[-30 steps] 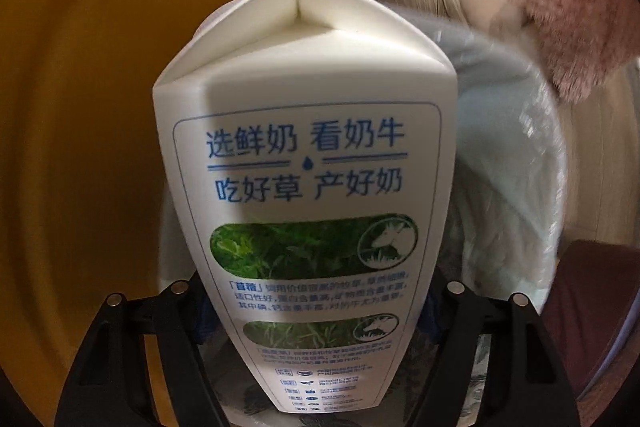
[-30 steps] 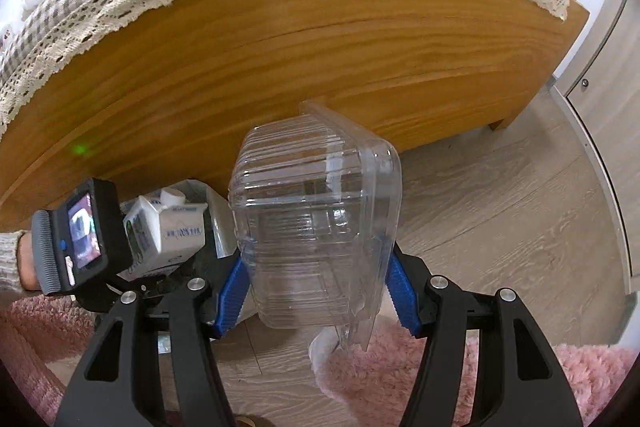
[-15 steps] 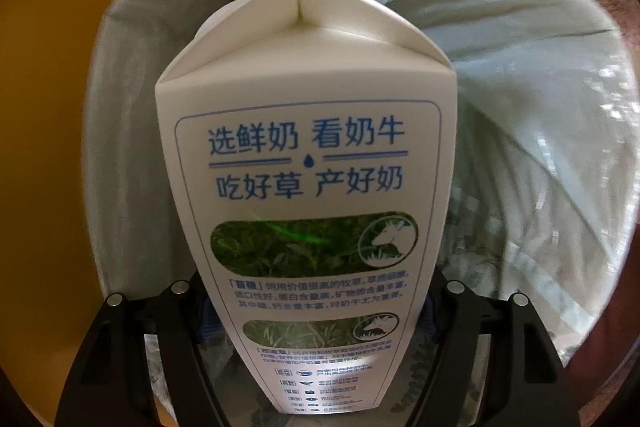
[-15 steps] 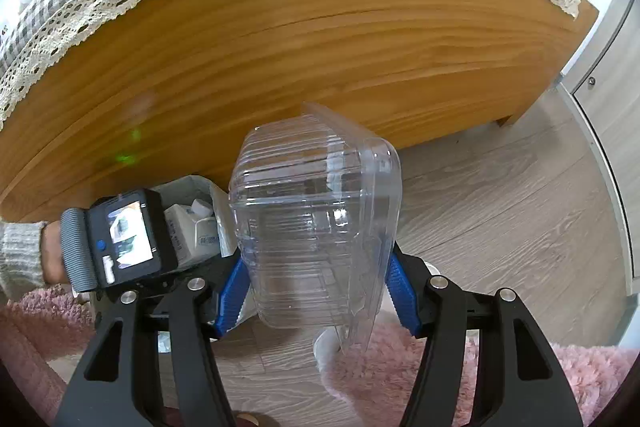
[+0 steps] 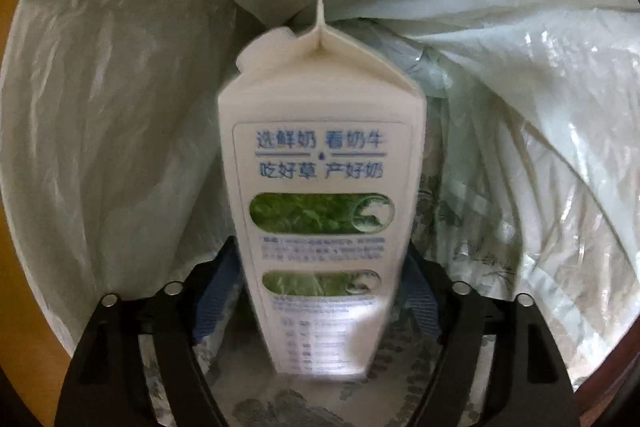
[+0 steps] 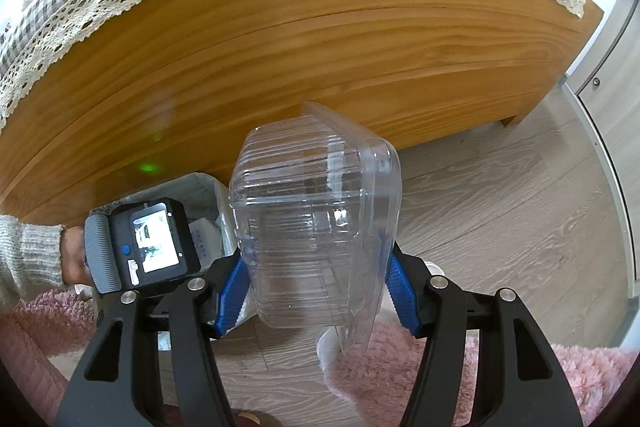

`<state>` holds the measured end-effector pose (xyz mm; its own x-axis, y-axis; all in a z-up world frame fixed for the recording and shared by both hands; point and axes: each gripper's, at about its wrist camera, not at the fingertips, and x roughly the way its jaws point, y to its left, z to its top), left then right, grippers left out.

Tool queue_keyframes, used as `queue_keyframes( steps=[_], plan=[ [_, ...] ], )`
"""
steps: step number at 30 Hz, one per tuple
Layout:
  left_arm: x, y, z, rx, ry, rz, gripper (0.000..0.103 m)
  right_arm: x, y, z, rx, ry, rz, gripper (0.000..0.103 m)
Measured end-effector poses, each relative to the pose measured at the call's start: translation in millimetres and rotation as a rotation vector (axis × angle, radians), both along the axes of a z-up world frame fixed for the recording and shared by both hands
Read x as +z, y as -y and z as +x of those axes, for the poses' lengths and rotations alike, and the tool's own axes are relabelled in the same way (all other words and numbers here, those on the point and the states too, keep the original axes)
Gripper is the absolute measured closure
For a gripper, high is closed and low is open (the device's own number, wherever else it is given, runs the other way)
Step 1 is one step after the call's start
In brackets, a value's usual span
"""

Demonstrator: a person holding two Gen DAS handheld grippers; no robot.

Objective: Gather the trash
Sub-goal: 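Lower the milk carton into the trash bin with the left tool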

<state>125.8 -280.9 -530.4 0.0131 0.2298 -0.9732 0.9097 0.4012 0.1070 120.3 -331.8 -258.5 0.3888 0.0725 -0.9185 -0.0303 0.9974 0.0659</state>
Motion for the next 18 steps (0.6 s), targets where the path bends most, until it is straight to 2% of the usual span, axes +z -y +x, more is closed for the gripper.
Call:
queue_keyframes(
  steps=[5, 10, 12, 15, 16, 18],
  plan=[
    [13, 1, -6, 0.034, 0.04, -0.026, 0.008, 0, -1, -1, 0.001, 0.008, 0.001, 0.043],
    [21, -9, -19, 0.101, 0.012, -0.038, 0.008, 1, -2, -4, 0.008, 0.018, 0.002, 0.043],
    [12, -15, -28, 0.098, 0.021, -0.001, 0.008, 1, -2, -5, 0.011, 0.023, 0.004, 0.043],
    [-12, -17, -33, 0.116, 0.034, 0.054, 0.014, 1, -2, -7, 0.014, 0.03, 0.007, 0.043],
    [-17, -25, -31, 0.133, 0.034, 0.066, 0.025, 1, -1, -7, 0.014, 0.031, 0.007, 0.043],
    [-28, -31, -30, 0.141, 0.066, 0.102, 0.035, 1, 0, -8, 0.011, 0.033, 0.008, 0.043]
  ],
)
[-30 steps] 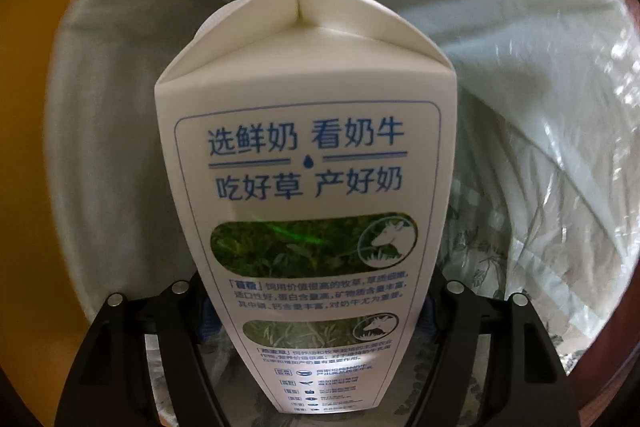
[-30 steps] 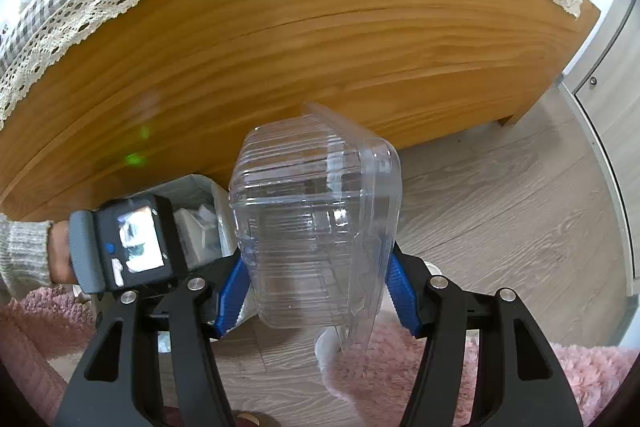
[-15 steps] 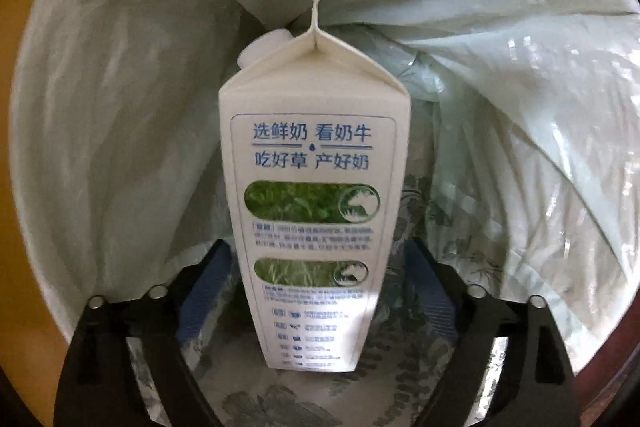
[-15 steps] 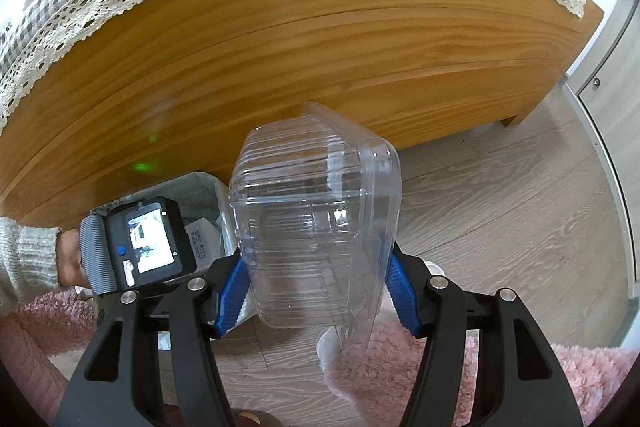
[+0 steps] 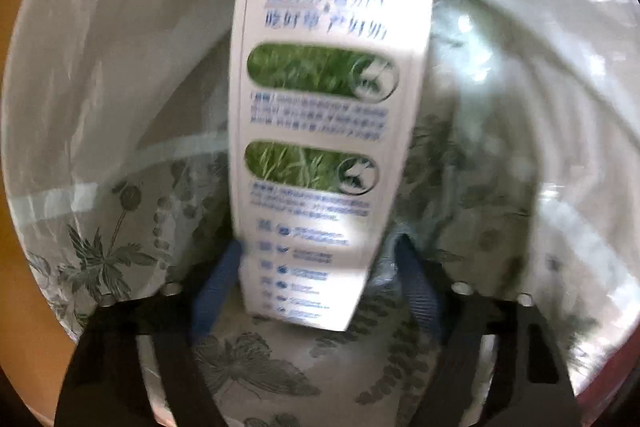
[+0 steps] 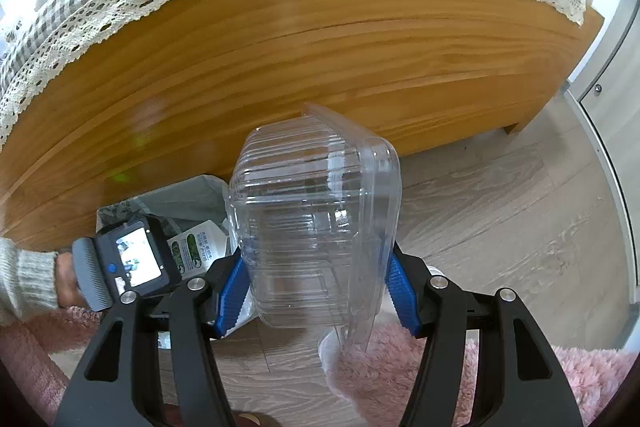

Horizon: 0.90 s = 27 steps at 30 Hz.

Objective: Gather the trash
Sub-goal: 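Lower the milk carton into the trash bin with the left tool, then open the left tool to release the carton and withdraw upward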

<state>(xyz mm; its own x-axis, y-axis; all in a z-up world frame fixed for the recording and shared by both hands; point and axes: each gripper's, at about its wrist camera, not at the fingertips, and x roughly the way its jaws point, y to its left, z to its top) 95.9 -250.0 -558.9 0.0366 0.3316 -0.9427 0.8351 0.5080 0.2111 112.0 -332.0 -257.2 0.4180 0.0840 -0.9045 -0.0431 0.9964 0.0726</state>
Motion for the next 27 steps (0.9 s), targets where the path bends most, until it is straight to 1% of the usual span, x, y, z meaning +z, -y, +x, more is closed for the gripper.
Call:
queue_keyframes(
  steps=[1, 2, 3, 4, 5, 6, 8, 10, 12, 13, 15, 16, 17, 18, 19, 20, 21, 22, 23, 27],
  plan=[
    [0, -1, -1, -0.008, 0.004, -0.001, 0.038, 0, 0, 0, -0.001, 0.0, 0.001, 0.043],
    [0, 0, 0, -0.015, 0.004, -0.011, 0.046, -1, 1, 0, 0.0, -0.001, 0.0, 0.043],
    [1, 1, -1, -0.017, 0.008, -0.015, 0.05, -1, 0, -1, 0.001, -0.001, 0.0, 0.043],
    [7, 7, -1, -0.021, 0.017, -0.026, 0.06, 0, -1, -1, 0.003, -0.001, 0.0, 0.043],
    [8, 10, -2, -0.036, 0.033, -0.018, 0.067, 0, -2, -1, 0.006, 0.0, -0.001, 0.043],
    [8, 15, -4, -0.054, 0.046, -0.01, 0.069, 0, -2, 0, 0.008, 0.001, -0.001, 0.043],
    [3, 22, -12, -0.082, 0.051, 0.003, 0.069, 0, -3, 0, 0.013, 0.002, -0.003, 0.043],
    [-5, 23, -15, -0.083, 0.057, 0.005, 0.07, 1, -3, 1, 0.015, 0.002, -0.004, 0.043],
    [-5, 20, -14, -0.077, 0.059, 0.006, 0.07, 0, -3, 1, 0.014, 0.0, -0.006, 0.043],
    [0, 29, -14, -0.079, 0.061, 0.008, 0.07, 1, -3, 1, 0.014, -0.001, -0.006, 0.043],
    [4, 22, -8, -0.072, 0.063, 0.001, 0.068, 1, -4, 1, 0.019, 0.004, -0.008, 0.043],
    [8, 19, -5, -0.05, 0.064, -0.012, 0.068, 1, -4, 1, 0.021, 0.006, -0.009, 0.043],
    [13, 9, -8, -0.027, 0.06, -0.025, 0.066, 2, -5, 0, 0.023, 0.008, -0.01, 0.043],
    [21, -7, -3, 0.0, 0.05, -0.045, 0.064, 2, -5, -1, 0.023, 0.009, -0.01, 0.043],
    [28, -12, 2, 0.041, 0.028, -0.082, 0.06, 2, -5, -1, 0.023, 0.01, -0.009, 0.043],
    [34, -16, 5, 0.074, 0.015, -0.108, 0.052, 3, -5, -2, 0.023, 0.012, -0.009, 0.043],
    [44, -23, 9, 0.092, 0.01, -0.121, 0.048, 4, -5, -2, 0.023, 0.014, -0.008, 0.043],
    [51, -24, 10, 0.111, 0.007, -0.14, 0.042, 4, -5, -3, 0.024, 0.017, -0.007, 0.043],
    [56, -25, 10, 0.12, 0.007, -0.154, 0.037, 5, -5, -4, 0.026, 0.021, -0.007, 0.043],
    [85, -30, 4, 0.167, 0.013, -0.204, 0.031, 8, -7, -7, 0.039, 0.036, 0.001, 0.043]
  ],
)
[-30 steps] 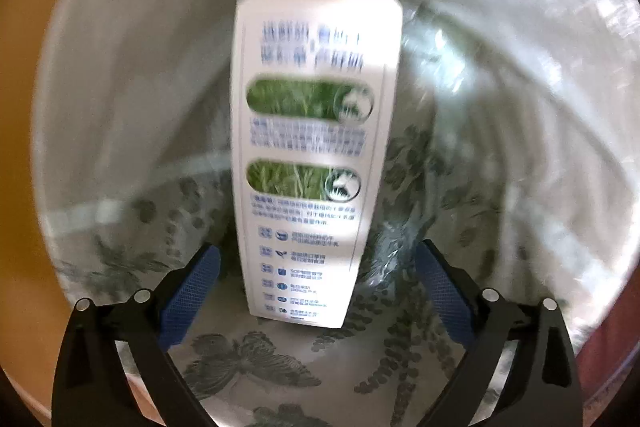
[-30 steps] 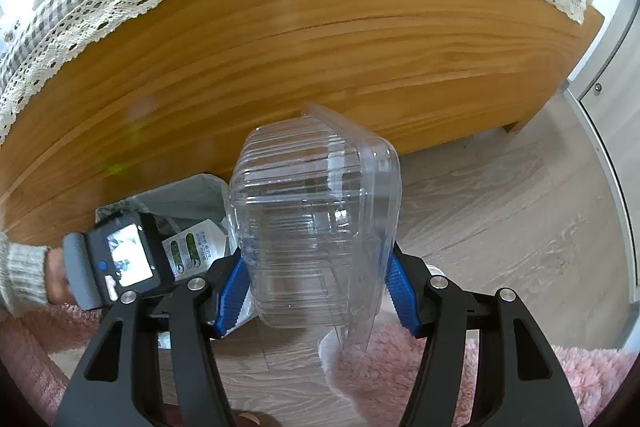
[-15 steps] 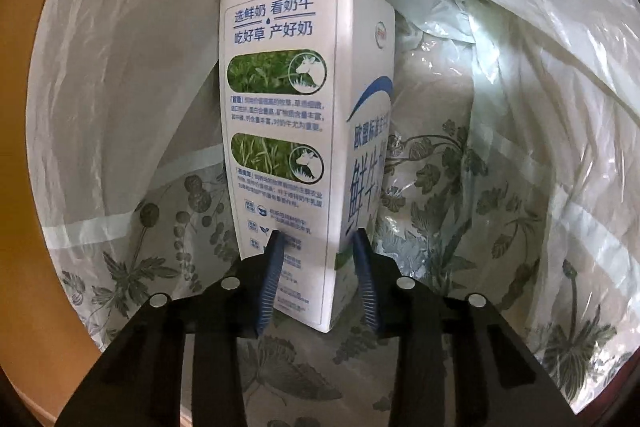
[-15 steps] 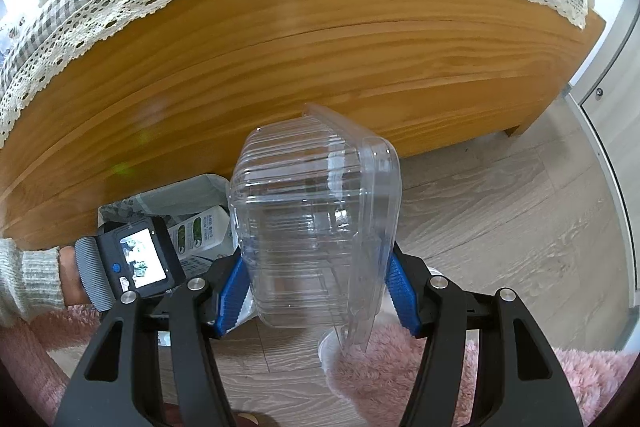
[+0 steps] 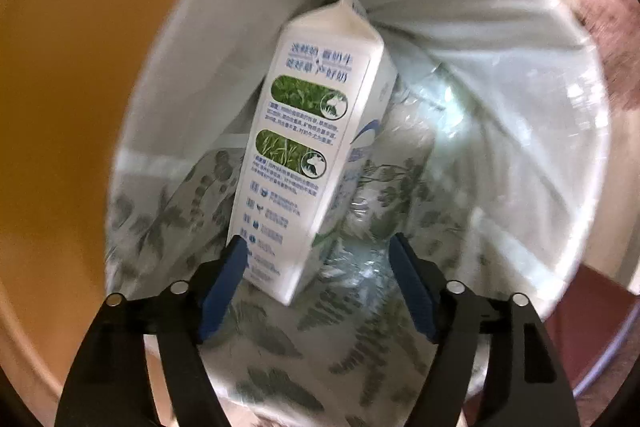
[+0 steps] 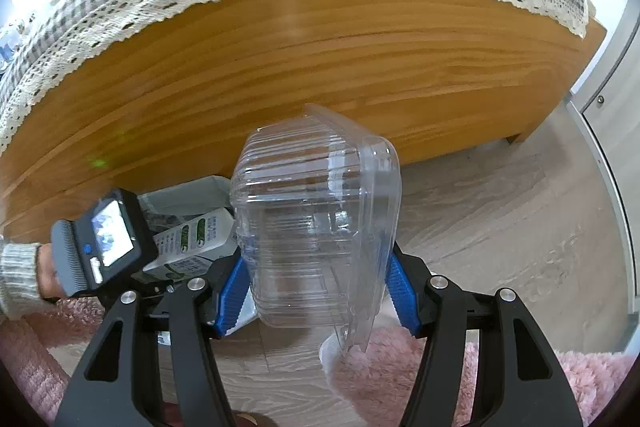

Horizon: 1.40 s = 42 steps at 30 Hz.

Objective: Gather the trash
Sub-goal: 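Open the left tool to release the carton and withdraw upward, then move the right tool holding the clear clamshell over the trash bin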

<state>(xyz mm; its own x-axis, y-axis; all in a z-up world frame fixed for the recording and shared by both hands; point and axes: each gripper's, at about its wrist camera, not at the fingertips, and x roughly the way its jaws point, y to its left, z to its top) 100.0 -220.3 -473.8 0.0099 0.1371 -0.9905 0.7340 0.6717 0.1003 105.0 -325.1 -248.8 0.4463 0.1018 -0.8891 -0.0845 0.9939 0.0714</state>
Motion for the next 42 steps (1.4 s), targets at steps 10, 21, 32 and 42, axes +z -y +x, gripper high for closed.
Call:
queue_keyframes(
  steps=[10, 21, 32, 42],
  plan=[
    [104, -29, -13, 0.285, 0.11, -0.234, 0.007, 11, -9, -9, 0.056, 0.043, 0.029, 0.043],
    [177, -63, -38, 0.444, 0.243, -0.343, 0.007, 12, -32, -16, 0.134, 0.05, 0.009, 0.043],
    [217, -95, -56, 0.534, 0.293, -0.447, 0.009, 7, -73, -16, 0.224, 0.048, -0.035, 0.043],
    [229, -133, -72, 0.657, 0.358, -0.531, 0.009, 0, -115, -20, 0.338, 0.04, -0.076, 0.043]
  ],
)
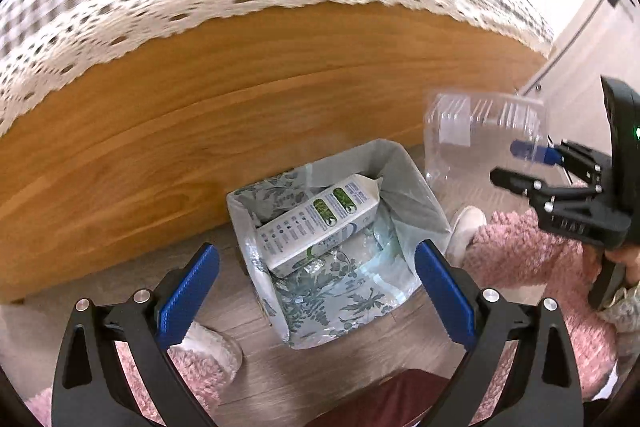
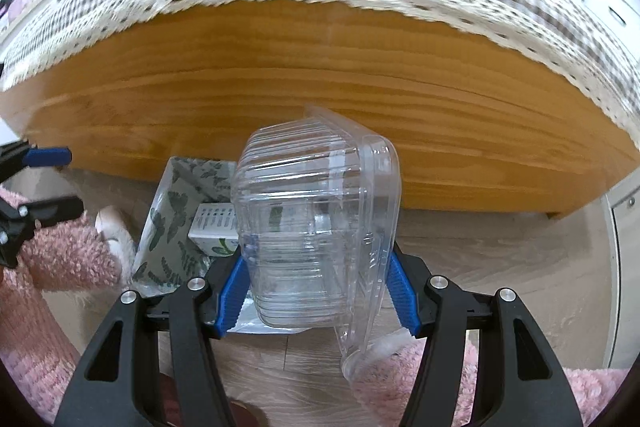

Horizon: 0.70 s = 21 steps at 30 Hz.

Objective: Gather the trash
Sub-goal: 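Move the right tool holding the clear clamshell over the trash bin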

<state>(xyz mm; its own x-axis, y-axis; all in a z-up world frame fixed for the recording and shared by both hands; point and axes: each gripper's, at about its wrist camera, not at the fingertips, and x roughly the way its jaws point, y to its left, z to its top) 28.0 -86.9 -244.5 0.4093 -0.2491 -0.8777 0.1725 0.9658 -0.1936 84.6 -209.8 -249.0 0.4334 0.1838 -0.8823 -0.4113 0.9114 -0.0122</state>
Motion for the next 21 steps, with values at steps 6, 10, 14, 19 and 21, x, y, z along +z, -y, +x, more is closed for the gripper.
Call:
queue_keyframes(
  steps=[6, 10, 14, 19, 21],
  plan=[
    [-1, -15, 0, 0.058, 0.012, 0.012, 0.009, -10, -27, -1, 0.064, -0.001, -0.049, 0.043],
    [-5, -28, 2, 0.107, 0.001, 0.03, 0.009, -18, -41, -1, 0.111, -0.012, -0.08, 0.043],
    [-12, -44, 5, 0.154, -0.045, 0.023, 0.009, -28, -59, -5, 0.169, -0.02, -0.115, 0.043],
    [-21, -58, 7, 0.204, -0.091, 0.017, 0.009, -47, -79, -11, 0.257, -0.053, -0.19, 0.043],
    [-26, -60, 8, 0.213, -0.114, 0.021, 0.009, -49, -82, -11, 0.288, -0.063, -0.213, 0.043]
  ],
)
